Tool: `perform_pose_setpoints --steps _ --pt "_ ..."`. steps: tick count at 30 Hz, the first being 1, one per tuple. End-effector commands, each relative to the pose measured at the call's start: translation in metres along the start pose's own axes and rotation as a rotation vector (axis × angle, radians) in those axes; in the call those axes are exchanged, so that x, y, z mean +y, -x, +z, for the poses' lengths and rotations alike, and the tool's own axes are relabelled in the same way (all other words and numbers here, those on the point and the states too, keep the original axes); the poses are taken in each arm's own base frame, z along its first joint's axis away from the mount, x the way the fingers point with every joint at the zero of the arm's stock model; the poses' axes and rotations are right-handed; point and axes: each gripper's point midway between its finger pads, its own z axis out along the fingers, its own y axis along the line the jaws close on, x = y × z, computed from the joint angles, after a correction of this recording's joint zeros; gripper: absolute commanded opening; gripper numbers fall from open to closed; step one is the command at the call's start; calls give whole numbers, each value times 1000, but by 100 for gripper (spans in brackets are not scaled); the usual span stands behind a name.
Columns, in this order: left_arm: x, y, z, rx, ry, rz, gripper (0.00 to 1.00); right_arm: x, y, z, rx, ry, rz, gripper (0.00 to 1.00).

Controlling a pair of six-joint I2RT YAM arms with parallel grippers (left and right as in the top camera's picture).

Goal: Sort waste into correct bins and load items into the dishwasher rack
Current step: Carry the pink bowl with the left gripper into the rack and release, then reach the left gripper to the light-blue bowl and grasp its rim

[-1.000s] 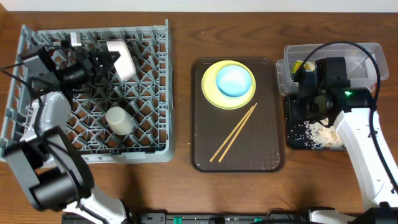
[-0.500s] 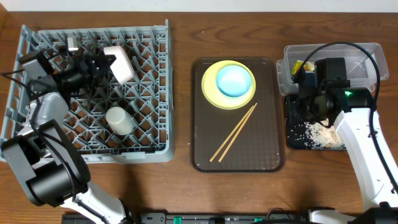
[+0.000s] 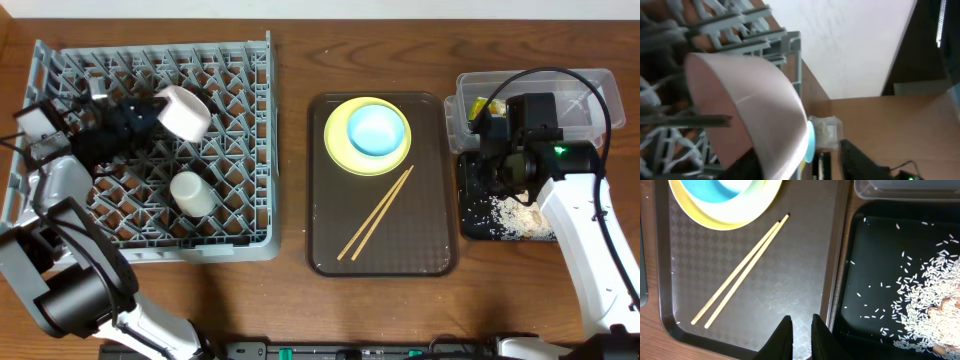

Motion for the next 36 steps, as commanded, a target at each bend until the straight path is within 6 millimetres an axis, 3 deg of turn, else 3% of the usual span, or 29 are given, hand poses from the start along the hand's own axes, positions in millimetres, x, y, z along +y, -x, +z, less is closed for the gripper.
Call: perform_pose_setpoints --steps 1,5,10,14,18,22,24,31,36 --pt "1 6 -11 -35 22 14 65 3 2 -4 -15 0 -21 13" --pt "3 11 -22 -94 134 22 81 3 3 -4 -21 0 -22 13" --pt "7 9 -48 -182 388 68 88 3 4 -4 -21 0 -22 13" --pt "-24 3 -63 -223 432 158 89 3 4 -4 -21 0 -22 13" --pt "-63 -6 -61 -253 450 267 89 3 4 -4 -21 1 -22 15" --pt "-89 -27 -36 -226 506 395 90 3 3 -4 -21 0 -8 16" --pt "-96 -45 -13 -184 546 458 90 -3 4 -5 -23 -20 67 19" --pt "-103 -113 64 -7 646 686 91 -49 -1 -13 -38 -154 352 26" --pt "-107 -165 120 148 652 861 91 -77 -7 -23 -47 -184 452 49"
